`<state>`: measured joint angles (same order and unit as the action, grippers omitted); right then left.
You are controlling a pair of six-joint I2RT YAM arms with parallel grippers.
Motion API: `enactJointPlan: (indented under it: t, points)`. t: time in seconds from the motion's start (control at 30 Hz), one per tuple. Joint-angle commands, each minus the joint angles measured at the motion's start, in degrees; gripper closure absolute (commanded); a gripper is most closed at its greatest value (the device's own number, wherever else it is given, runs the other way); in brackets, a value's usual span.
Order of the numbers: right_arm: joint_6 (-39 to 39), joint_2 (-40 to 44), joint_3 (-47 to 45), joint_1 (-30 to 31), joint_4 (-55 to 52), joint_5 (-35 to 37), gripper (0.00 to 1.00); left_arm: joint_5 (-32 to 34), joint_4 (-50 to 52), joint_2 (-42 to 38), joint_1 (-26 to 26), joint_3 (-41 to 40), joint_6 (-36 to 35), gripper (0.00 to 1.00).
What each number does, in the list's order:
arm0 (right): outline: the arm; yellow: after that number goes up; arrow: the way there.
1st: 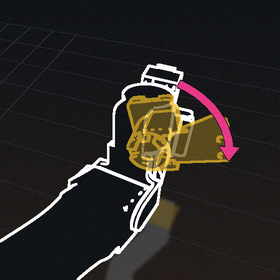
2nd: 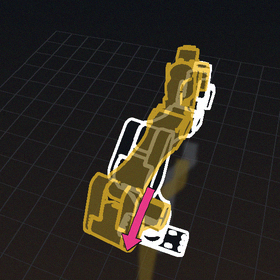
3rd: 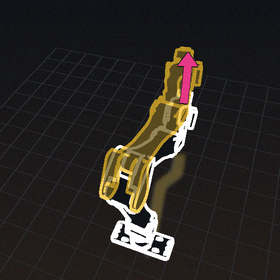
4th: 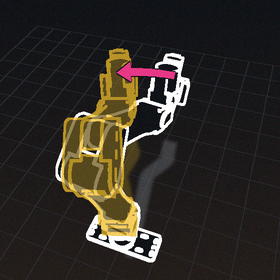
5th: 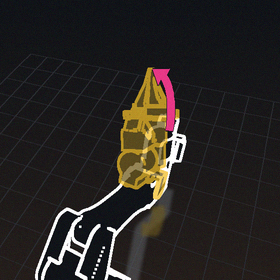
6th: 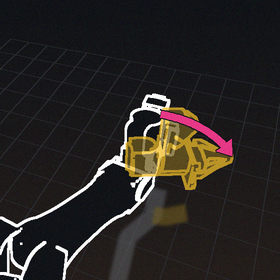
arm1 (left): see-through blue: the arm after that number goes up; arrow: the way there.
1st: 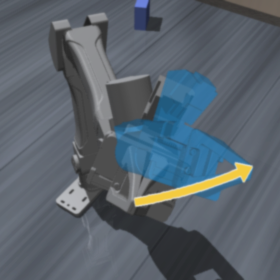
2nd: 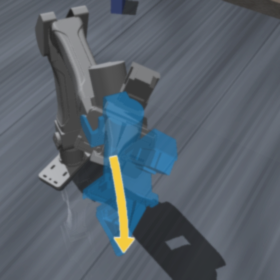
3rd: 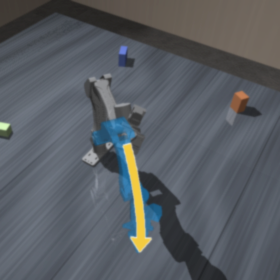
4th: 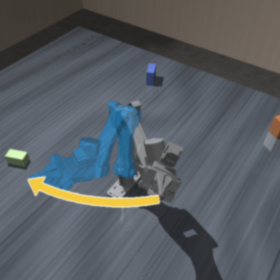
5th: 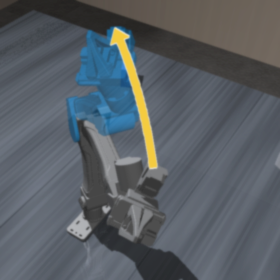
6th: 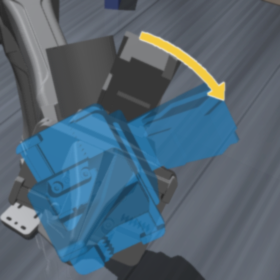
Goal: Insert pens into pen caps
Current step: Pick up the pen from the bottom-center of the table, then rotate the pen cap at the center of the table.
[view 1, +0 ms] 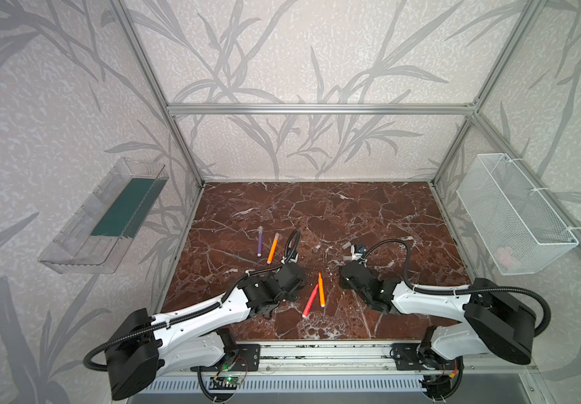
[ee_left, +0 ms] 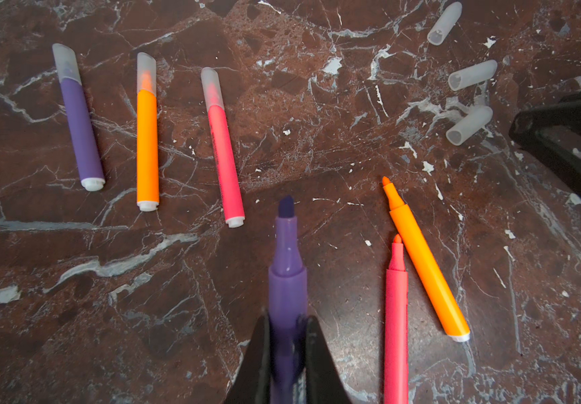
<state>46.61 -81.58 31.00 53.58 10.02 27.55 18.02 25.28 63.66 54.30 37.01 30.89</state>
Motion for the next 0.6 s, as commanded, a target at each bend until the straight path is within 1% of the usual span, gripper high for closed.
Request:
enactJointPlan:
  t: [0.0, 0.23, 0.57]
  points:
    - [1.94, -2.04, -0.08, 0.12, 1.97, 0.58, 0.48, 1.85, 0.74, -0.75, -0.25, -0.63, 0.62, 1.0]
    - [3.22, -6.44, 2.33, -0.73, 2.36, 0.24, 0.49, 1.87, 1.07, -1.65, -0.21, -0.79, 0.75, 1.0]
    - [2.36, -12.55, 5.13, -3.0, 5.26, -4.27, 0.5, 1.56, 0.96, -0.93, -0.42, -0.28, 0.29, 1.0]
